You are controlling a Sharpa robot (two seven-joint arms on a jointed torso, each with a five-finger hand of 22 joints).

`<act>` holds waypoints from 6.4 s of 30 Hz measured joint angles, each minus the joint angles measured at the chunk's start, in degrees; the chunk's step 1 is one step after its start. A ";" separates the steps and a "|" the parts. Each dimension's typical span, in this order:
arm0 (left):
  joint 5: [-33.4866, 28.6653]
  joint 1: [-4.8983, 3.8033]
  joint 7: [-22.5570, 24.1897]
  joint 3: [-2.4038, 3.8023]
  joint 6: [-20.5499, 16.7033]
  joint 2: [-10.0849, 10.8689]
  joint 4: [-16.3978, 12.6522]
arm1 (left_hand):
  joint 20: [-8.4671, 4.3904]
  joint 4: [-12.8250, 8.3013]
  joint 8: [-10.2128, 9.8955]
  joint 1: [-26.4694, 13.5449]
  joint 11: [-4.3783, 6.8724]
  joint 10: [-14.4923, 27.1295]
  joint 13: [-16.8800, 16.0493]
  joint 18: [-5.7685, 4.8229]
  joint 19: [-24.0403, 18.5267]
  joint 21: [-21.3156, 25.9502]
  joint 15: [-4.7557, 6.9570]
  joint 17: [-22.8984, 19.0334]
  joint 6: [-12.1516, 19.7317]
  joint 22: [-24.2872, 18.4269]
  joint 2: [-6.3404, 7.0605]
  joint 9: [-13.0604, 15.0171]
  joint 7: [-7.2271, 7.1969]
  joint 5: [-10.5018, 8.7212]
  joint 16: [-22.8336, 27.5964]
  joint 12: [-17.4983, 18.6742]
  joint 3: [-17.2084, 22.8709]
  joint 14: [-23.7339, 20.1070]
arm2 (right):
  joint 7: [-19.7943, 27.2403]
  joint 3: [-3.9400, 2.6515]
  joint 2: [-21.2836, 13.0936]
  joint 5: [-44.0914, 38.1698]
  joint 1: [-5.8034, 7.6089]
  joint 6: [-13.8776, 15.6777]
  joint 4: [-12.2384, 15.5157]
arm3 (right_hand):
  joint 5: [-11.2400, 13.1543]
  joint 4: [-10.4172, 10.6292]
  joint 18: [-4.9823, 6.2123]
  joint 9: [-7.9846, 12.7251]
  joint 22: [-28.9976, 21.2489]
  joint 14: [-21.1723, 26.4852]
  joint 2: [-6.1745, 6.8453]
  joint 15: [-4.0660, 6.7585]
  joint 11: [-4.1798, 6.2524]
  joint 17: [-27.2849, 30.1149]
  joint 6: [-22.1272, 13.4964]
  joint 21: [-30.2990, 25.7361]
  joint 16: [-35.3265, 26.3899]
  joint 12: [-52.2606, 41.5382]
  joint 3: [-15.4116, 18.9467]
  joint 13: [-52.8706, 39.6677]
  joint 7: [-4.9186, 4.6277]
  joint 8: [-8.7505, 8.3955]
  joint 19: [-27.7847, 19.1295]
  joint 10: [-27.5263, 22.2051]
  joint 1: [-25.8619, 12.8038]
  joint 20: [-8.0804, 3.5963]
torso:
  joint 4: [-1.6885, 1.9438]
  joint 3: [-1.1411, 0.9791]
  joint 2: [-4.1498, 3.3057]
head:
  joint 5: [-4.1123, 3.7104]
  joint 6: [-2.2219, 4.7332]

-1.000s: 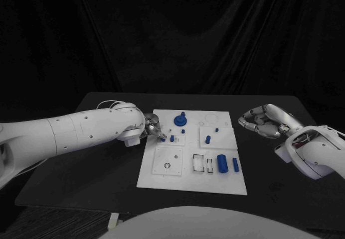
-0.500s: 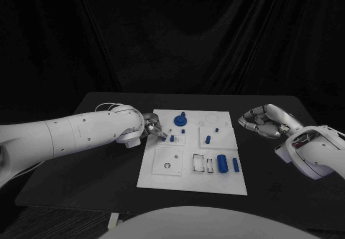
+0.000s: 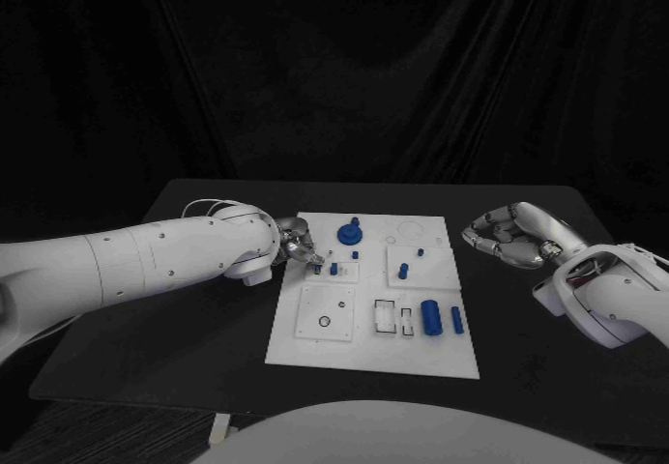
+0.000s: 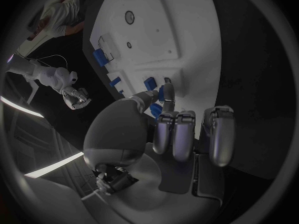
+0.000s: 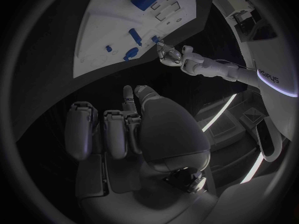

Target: Assemble the parts on the task board

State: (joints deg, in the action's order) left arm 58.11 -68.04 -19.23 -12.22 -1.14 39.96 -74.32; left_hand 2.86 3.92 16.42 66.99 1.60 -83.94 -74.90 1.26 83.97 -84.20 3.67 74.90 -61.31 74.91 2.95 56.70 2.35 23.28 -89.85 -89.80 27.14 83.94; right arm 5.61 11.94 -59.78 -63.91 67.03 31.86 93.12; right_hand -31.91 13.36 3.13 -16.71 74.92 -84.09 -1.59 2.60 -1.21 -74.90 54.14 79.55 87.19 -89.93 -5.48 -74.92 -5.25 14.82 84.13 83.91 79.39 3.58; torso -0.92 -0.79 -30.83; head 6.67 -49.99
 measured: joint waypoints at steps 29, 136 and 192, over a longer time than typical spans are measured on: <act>0.85 0.00 -1.21 0.05 3.11 -0.90 1.38 | 0.00 0.00 -0.23 -0.02 0.00 0.00 0.00 0.00 0.00 0.00 0.00 0.00 0.10 0.00 0.00 -0.07 0.09 -0.16 0.00 0.00 0.00 0.00 | -0.11 0.00 0.00 0.00 -0.11 -0.01 0.03 | 0.00 -0.16 0.00 0.00 -0.01 0.00 0.00 0.00 0.00 0.00 0.00 0.00 0.00 0.00 -0.16 0.00 0.00 0.00 0.00 0.00 0.00 0.00 | -0.02 0.00 -0.01 | -0.12 0.00; 4.79 0.30 -1.96 0.01 5.04 -0.34 0.63 | 0.00 9.31 -3.01 -7.87 0.00 0.00 0.00 0.00 0.00 0.87 0.00 0.01 -1.03 0.00 -1.98 -3.77 -0.19 -11.30 0.00 0.00 -6.44 0.00 | -0.71 0.00 0.22 0.01 -0.28 -0.22 -0.19 | -0.25 -0.80 0.00 0.03 -0.02 0.00 0.02 0.00 0.00 0.00 0.00 -0.21 -0.22 -0.01 -0.79 -0.02 0.00 0.00 0.00 0.00 0.47 0.00 | 0.00 -0.01 -0.01 | 0.29 0.00; 4.85 0.44 -0.25 -0.03 4.22 -0.79 1.16 | 0.08 12.59 4.53 -9.78 -0.16 -0.17 0.00 0.00 -0.08 1.10 -0.20 0.00 -1.43 0.00 -4.67 4.94 -1.08 -13.68 0.00 0.00 -17.84 0.20 | -0.81 0.00 0.41 0.01 -0.34 -0.38 -0.35 | -0.44 -1.03 0.00 0.03 0.00 0.00 -0.21 0.00 0.00 0.00 0.00 -0.20 -0.21 -0.05 -1.02 -0.13 0.00 0.00 0.00 0.00 0.70 0.00 | -0.01 0.00 -0.02 | -0.01 0.00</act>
State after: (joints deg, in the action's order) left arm 62.96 -67.60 -19.48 -12.25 3.09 39.17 -73.16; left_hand 2.94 16.51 20.95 57.22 1.44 -84.11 -74.90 1.25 83.90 -83.10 3.47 74.91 -62.75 74.90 -1.73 61.64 1.27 9.60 -89.85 -89.80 9.30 84.14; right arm 4.80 11.94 -59.37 -63.90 66.70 31.48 92.77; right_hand -32.35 12.33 3.13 -16.68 74.92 -84.09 -1.80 2.60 -1.21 -74.90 54.15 79.34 86.98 -89.98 -6.50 -75.05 -5.25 14.82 84.13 83.90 80.09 3.58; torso -0.93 -0.79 -30.85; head 6.66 -49.99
